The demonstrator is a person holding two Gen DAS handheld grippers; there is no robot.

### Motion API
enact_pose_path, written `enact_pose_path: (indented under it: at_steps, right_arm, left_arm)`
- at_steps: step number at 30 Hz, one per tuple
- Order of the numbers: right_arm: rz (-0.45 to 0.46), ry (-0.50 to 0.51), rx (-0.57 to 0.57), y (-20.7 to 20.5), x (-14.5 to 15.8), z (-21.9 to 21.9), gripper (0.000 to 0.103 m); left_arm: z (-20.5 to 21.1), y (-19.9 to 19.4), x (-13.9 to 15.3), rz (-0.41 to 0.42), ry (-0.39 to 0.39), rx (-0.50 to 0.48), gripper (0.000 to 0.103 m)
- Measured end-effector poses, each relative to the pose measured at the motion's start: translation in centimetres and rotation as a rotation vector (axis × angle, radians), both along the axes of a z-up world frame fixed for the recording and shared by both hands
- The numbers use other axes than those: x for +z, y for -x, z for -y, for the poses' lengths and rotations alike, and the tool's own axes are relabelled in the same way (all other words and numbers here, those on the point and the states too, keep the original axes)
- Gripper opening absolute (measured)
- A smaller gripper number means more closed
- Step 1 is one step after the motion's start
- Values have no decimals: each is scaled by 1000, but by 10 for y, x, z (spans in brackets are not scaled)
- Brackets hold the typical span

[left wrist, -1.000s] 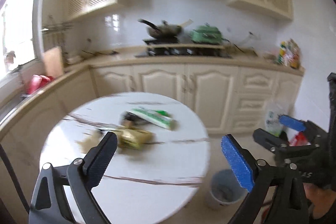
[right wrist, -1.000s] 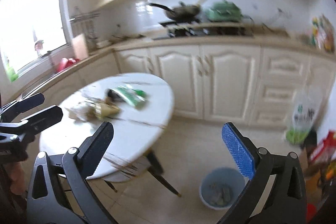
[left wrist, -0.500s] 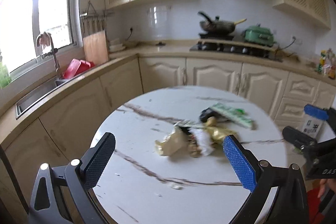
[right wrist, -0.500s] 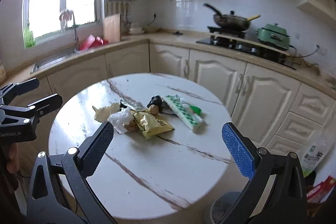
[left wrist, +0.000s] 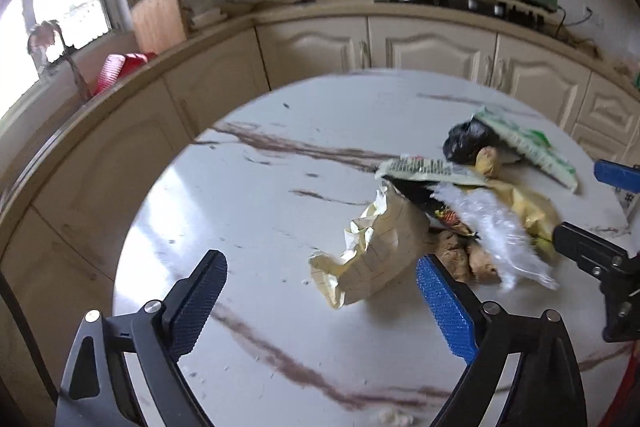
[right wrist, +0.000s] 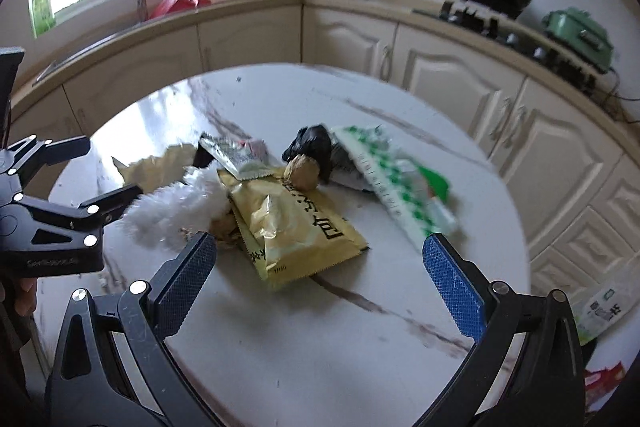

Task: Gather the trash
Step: 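Grasp the crumpled paper with the left tool while the right tool grasps the yellow packet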

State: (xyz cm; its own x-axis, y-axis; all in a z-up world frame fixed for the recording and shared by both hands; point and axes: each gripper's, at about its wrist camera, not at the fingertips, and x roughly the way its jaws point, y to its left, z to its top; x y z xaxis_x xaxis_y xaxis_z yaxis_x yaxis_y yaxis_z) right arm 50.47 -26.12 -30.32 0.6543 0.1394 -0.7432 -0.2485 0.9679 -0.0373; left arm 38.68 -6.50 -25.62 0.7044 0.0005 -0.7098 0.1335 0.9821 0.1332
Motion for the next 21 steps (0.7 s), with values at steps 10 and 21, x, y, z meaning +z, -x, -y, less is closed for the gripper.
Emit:
enact_pose_path:
  at_steps: [10, 21]
  right_arm:
    - [-84, -63, 31, -33, -26, 7, 102]
    - [-147, -169, 84, -45, -34, 12, 69]
  left_arm:
    - [-3, -41, 1, -61, 80, -91, 31]
    - [-36, -49, 32, -31, 93, -97, 13]
